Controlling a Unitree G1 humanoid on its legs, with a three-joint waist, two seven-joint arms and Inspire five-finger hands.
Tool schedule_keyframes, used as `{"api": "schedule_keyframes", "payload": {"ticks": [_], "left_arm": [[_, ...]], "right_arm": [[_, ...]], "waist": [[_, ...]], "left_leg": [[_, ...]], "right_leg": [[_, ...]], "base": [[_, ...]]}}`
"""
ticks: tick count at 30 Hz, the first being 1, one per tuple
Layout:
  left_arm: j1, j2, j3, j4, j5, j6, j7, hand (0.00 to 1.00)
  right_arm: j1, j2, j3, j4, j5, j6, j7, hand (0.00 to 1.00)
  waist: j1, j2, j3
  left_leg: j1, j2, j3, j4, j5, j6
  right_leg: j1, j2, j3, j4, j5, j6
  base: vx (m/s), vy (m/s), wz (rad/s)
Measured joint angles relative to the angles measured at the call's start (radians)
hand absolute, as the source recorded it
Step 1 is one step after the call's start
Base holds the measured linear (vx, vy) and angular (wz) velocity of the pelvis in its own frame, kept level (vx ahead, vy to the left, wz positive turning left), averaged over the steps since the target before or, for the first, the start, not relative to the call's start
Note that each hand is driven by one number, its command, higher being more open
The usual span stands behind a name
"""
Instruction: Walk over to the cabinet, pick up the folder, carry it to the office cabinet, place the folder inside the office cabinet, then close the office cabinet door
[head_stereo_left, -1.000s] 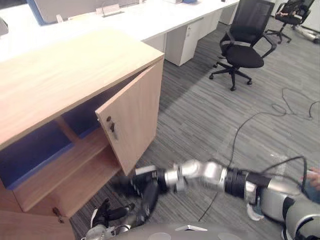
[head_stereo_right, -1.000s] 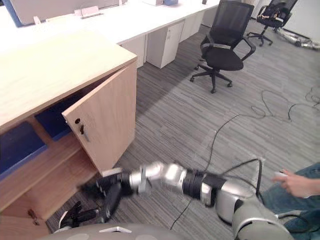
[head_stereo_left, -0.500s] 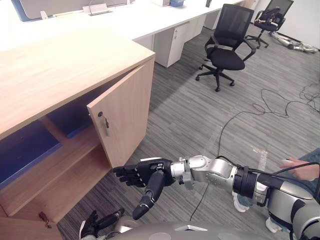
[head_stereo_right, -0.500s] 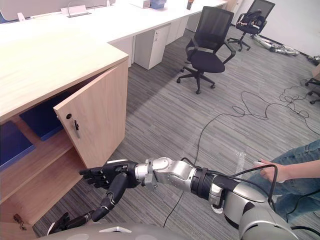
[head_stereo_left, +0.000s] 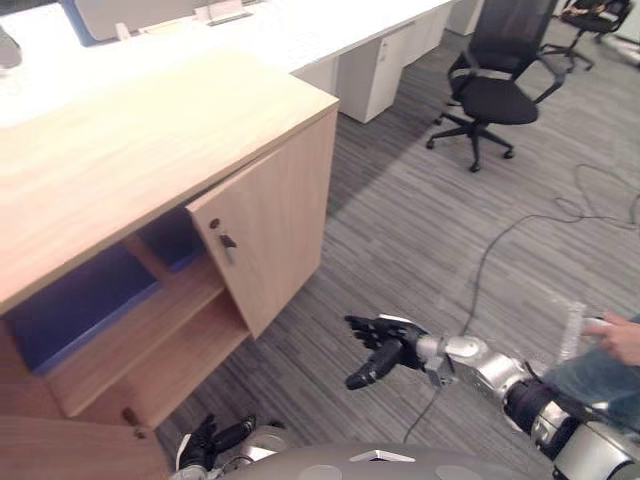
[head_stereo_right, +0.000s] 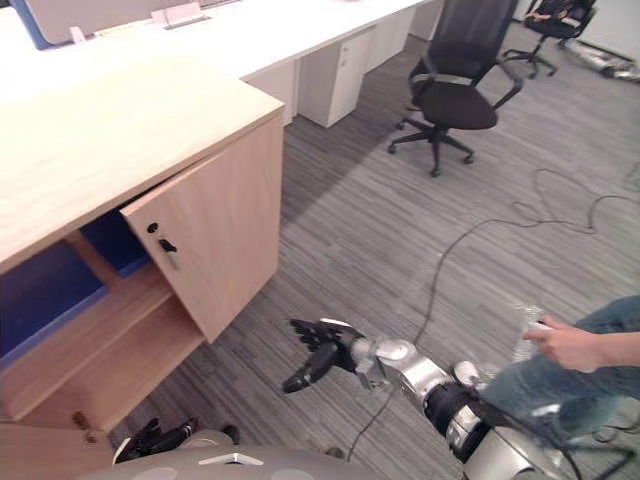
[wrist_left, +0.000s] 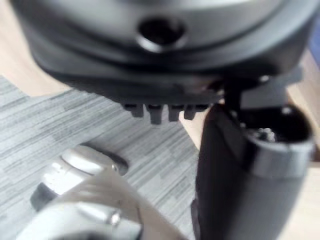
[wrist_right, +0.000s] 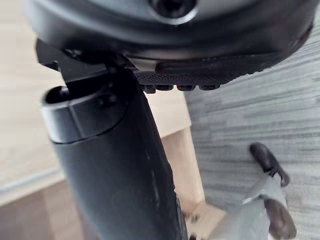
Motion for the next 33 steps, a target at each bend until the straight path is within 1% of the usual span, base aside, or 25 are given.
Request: {"api": "schedule_keyframes", "payload": {"ticks": [1,2,3,4,5,6,7,8,9,10,11,12,13,14,15,16,17,18,20,21,25,27,30,32,33], "left_arm": [[0.001,0.004,-0.01,0.009,0.001,-0.005,0.0,1.0],[-0.001,0.006,-0.017,0.015,0.002,-0.006,0.0,1.0],[-0.002,0.007,-0.025,0.026,0.003,-0.006,0.001,1.0],[-0.003,0.009,-0.028,0.029,0.003,-0.006,0.002,1.0],[0.001,0.014,-0.028,0.035,0.003,-0.006,0.005,1.0],[0.004,0.022,-0.028,0.035,0.003,-0.005,0.011,1.0],[0.003,0.027,-0.029,0.035,0.003,-0.005,0.012,1.0],[-0.002,0.035,-0.028,0.036,0.002,-0.004,0.015,1.0],[-0.01,0.039,-0.027,0.035,0.002,-0.001,0.022,1.0],[-0.016,0.042,-0.027,0.037,0.002,0.001,0.026,1.0],[-0.033,0.045,-0.027,0.043,0.002,0.005,0.029,1.0],[-0.039,0.046,-0.026,0.043,0.003,0.006,0.03,1.0],[-0.038,0.046,-0.024,0.044,0.003,0.007,0.03,1.0],[-0.037,0.047,-0.015,0.043,0.003,0.007,0.03,1.0],[-0.038,0.046,-0.001,0.046,0.003,0.012,0.031,1.0],[-0.041,0.033,0.026,0.054,-0.002,0.017,0.03,1.0],[-0.039,0.018,0.044,0.056,-0.012,0.017,0.03,1.0],[-0.033,-0.002,0.066,0.061,-0.037,0.017,0.03,1.0],[-0.028,-0.018,0.096,0.079,-0.051,0.017,0.031,1.0],[-0.028,-0.02,0.103,0.085,-0.051,0.017,0.031,1.0],[-0.03,-0.01,0.101,0.086,-0.056,0.015,0.028,1.0],[-0.035,-0.001,0.101,0.094,-0.078,0.014,0.029,1.0],[-0.053,0.015,0.1,0.094,-0.092,0.012,0.033,1.0],[-0.064,0.02,0.086,0.094,-0.113,0.011,0.033,1.0],[-0.071,0.018,0.078,0.086,-0.117,0.009,0.034,1.0]], "right_arm": [[0.027,0.042,-0.093,0.094,-0.038,-0.002,-0.025,1.0],[0.038,0.061,-0.146,0.137,-0.056,-0.004,-0.042,1.0],[0.062,0.109,-0.276,0.217,-0.113,-0.015,-0.094,1.0],[0.073,0.134,-0.359,0.254,-0.117,-0.023,-0.119,1.0],[0.086,0.189,-0.514,0.318,-0.107,-0.028,-0.163,1.0],[0.1,0.234,-0.634,0.364,-0.055,-0.049,-0.208,1.0],[0.108,0.253,-0.681,0.382,-0.026,-0.062,-0.228,1.0],[0.124,0.288,-0.764,0.416,0.009,-0.081,-0.262,1.0],[0.143,0.314,-0.824,0.44,0.026,-0.085,-0.286,1.0],[0.157,0.324,-0.85,0.448,0.027,-0.086,-0.294,1.0],[0.19,0.343,-0.901,0.464,0.028,-0.088,-0.313,1.0],[0.221,0.365,-0.956,0.485,0.029,-0.088,-0.332,1.0],[0.238,0.377,-0.977,0.493,0.029,-0.088,-0.34,1.0],[0.27,0.41,-1.018,0.504,0.04,-0.087,-0.351,1.0],[0.289,0.431,-1.058,0.515,0.053,-0.086,-0.358,1.0],[0.302,0.448,-1.101,0.527,0.058,-0.083,-0.366,1.0],[0.323,0.471,-1.161,0.533,0.065,-0.082,-0.369,1.0],[0.344,0.49,-1.205,0.533,0.066,-0.081,-0.37,1.0],[0.359,0.509,-1.258,0.534,0.094,-0.079,-0.372,1.0],[0.366,0.513,-1.267,0.534,0.098,-0.079,-0.372,1.0],[0.368,0.538,-1.28,0.534,0.137,-0.087,-0.37,1.0],[0.362,0.54,-1.276,0.533,0.145,-0.089,-0.367,1.0],[0.344,0.55,-1.237,0.534,0.175,-0.099,-0.367,1.0],[0.339,0.55,-1.221,0.531,0.173,-0.11,-0.368,1.0],[0.337,0.549,-1.211,0.529,0.171,-0.112,-0.371,1.0]], "waist": [[-0.014,0.002,-0.001],[-0.018,0.004,0.001],[-0.021,0.006,0.0],[-0.024,0.013,-0.002],[-0.032,0.009,0.001],[-0.043,0.005,0.004],[-0.044,0.003,0.008],[-0.049,0.009,0.017],[-0.07,0.005,0.018],[-0.08,0.006,0.018],[-0.101,0.004,0.02],[-0.112,-0.001,0.02],[-0.118,-0.008,0.018],[-0.126,-0.044,0.019],[-0.125,-0.059,0.017],[-0.126,-0.055,0.013],[-0.135,-0.047,0.013],[-0.143,-0.028,0.012],[-0.159,-0.014,0.01],[-0.161,-0.014,0.01],[-0.178,-0.031,0.004],[-0.18,-0.046,0.004],[-0.18,-0.065,0.003],[-0.181,-0.067,0.004],[-0.181,-0.064,0.006]], "left_leg": [[0.006,-0.027,-0.033,0.007,-0.004,0.014],[0.013,-0.039,-0.046,0.009,-0.008,0.021],[0.018,-0.059,-0.063,0.021,-0.01,0.034],[0.023,-0.07,-0.072,0.031,-0.01,0.04],[0.034,-0.088,-0.089,0.043,-0.014,0.049],[0.046,-0.098,-0.111,0.052,-0.019,0.058],[0.054,-0.099,-0.121,0.052,-0.019,0.061],[0.06,-0.095,-0.15,0.058,-0.023,0.072],[0.055,-0.09,-0.189,0.073,-0.027,0.076],[0.052,-0.087,-0.213,0.077,-0.027,0.075],[0.043,-0.084,-0.255,0.083,-0.026,0.072],[0.041,-0.087,-0.286,0.084,-0.026,0.065],[0.037,-0.093,-0.298,0.086,-0.029,0.059],[0.031,-0.124,-0.317,0.091,-0.036,0.047],[0.028,-0.135,-0.32,0.088,-0.044,0.039],[0.028,-0.122,-0.326,0.085,-0.047,0.031],[0.029,-0.104,-0.332,0.071,-0.046,0.016],[0.029,-0.091,-0.337,0.061,-0.044,0.009],[0.028,-0.072,-0.344,0.062,-0.047,0.002],[0.028,-0.061,-0.345,0.063,-0.052,-0.004],[0.028,-0.058,-0.361,0.064,-0.055,-0.009],[0.026,-0.062,-0.367,0.067,-0.055,-0.009],[0.001,-0.072,-0.389,0.086,-0.055,-0.01],[-0.021,-0.092,-0.418,0.114,-0.055,-0.01],[-0.049,-0.111,-0.431,0.149,-0.055,-0.01]], "right_leg": [[-0.007,-0.051,-0.02,0.091,-0.04,0.007],[-0.009,-0.075,-0.022,0.13,-0.047,0.004],[-0.027,-0.118,-0.01,0.215,-0.051,-0.006],[-0.033,-0.137,0.009,0.254,-0.053,-0.018],[-0.038,-0.159,0.065,0.31,-0.047,-0.034],[-0.041,-0.16,0.138,0.343,-0.035,-0.052],[-0.045,-0.157,0.176,0.361,-0.029,-0.062],[-0.059,-0.126,0.271,0.377,-0.053,-0.066],[-0.057,-0.066,0.367,0.374,-0.114,-0.051],[-0.058,-0.037,0.409,0.37,-0.141,-0.043],[-0.059,0.021,0.473,0.345,-0.179,-0.026],[-0.055,0.057,0.51,0.297,-0.189,-0.012],[-0.051,0.064,0.516,0.266,-0.183,-0.005],[-0.052,0.059,0.517,0.215,-0.156,0.025],[-0.048,0.034,0.502,0.205,-0.205,0.042],[-0.046,0.046,0.488,0.197,-0.211,0.038],[-0.045,0.061,0.471,0.184,-0.216,0.03],[-0.037,0.078,0.459,0.163,-0.214,0.027],[-0.021,0.096,0.44,0.136,-0.201,0.023],[-0.01,0.106,0.432,0.122,-0.196,0.018],[0.033,0.111,0.395,0.087,-0.195,0.017],[0.049,0.115,0.383,0.072,-0.192,0.02],[0.058,0.104,0.353,0.06,-0.19,0.022],[0.067,0.094,0.321,0.059,-0.19,0.022],[0.072,0.084,0.287,0.06,-0.19,0.021]], "base": [[0.09,0.202,0.82],[0.08,0.147,0.75],[0.06,0.137,0.49],[0.07,0.182,0.56],[0.07,0.162,0.59],[0.09,0.138,0.56],[0.09,0.082,0.53],[0.1,-0.005,0.61],[0.07,-0.021,0.76],[0.04,-0.085,1.07],[0.0,-0.153,1.07],[0.0,-0.153,0.98],[-0.02,-0.23,0.75],[-0.02,-0.184,0.45],[0.0,-0.248,0.34],[0.0,-0.199,0.19],[0.01,-0.2,0.19],[0.01,-0.157,0.2],[0.06,-0.107,0.14],[0.09,-0.079,0.13],[0.12,-0.027,0.24],[0.18,-0.015,0.25],[0.11,0.018,0.35],[0.06,0.034,0.56],[0.02,0.037,0.68]]}}
